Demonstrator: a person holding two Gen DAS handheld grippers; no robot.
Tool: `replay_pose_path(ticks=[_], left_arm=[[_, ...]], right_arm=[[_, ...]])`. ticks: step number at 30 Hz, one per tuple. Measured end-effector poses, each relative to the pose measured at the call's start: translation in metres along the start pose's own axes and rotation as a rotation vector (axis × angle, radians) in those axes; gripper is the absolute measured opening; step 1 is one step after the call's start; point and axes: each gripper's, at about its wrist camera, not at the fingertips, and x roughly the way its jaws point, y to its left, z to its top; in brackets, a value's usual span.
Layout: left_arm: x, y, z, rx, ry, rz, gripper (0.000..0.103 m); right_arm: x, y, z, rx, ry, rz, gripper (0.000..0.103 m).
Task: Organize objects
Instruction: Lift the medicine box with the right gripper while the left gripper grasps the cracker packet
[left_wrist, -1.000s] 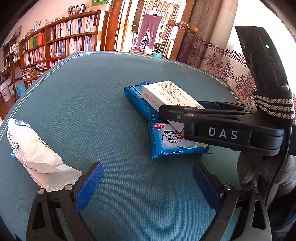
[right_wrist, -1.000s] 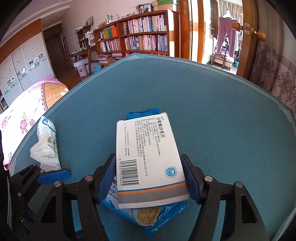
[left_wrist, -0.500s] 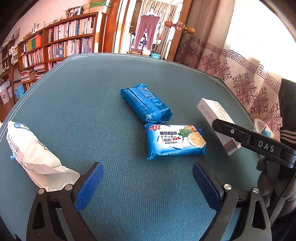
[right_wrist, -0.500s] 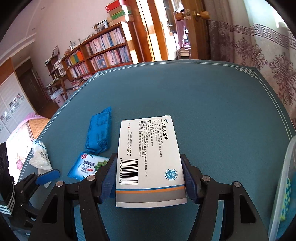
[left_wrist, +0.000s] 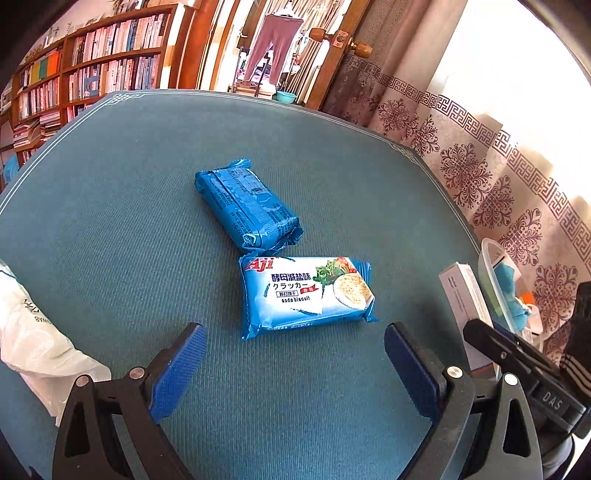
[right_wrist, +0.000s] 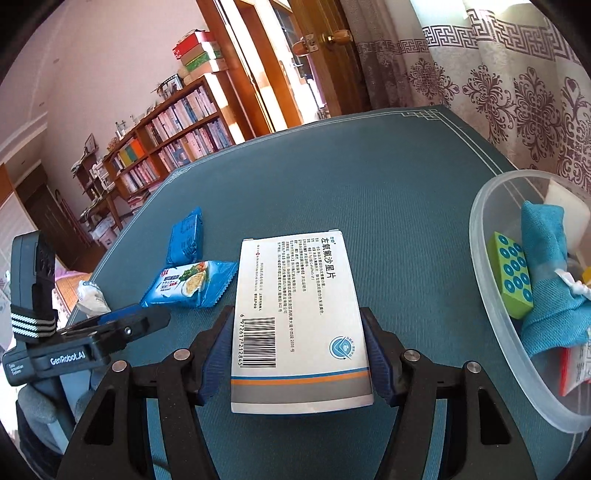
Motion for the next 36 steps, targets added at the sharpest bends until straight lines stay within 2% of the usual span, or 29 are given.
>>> replay_pose_path(ticks=[8,16,20,24,27,32,36], left_arm=[[0.005,-0.009,0.012,0.022,-0.014,-0.031,0.099],[0.008,-0.027,0.008,0.066,-0.011,-0.114,0.099],[0.001,-0.043,0.002,0.129,-0.004,-0.180,0.099],[-0.004,-0.060,-0.004,0.211,0.001,-0.189,0.099],[-0.006,-0.064,-0.003,0.237,-0.007,-0.148,0.099],[-0.007,-0.062,0.005,0.281,-0.063,-0.011,0.099],[0.001,-0.066,0.013,0.335,-0.076,0.046,0.099]], right_arm=[[-0.015,-0.012,-0.015,0.030,-0.022,0.006,0.065],[-0.018,-0.021,-0.018,0.055,-0.031,0.025,0.066],[-0.021,-0.021,-0.019,0.047,-0.039,0.024,0.065],[-0.023,-0.024,-0.023,0.047,-0.037,0.007,0.066],[-0.025,-0.025,-0.025,0.048,-0.036,0.002,0.066],[-0.025,-0.026,-0.026,0.041,-0.034,-0.001,0.066],[-0.027,-0.025,-0.027,0.038,-0.035,-0.001,0.066]])
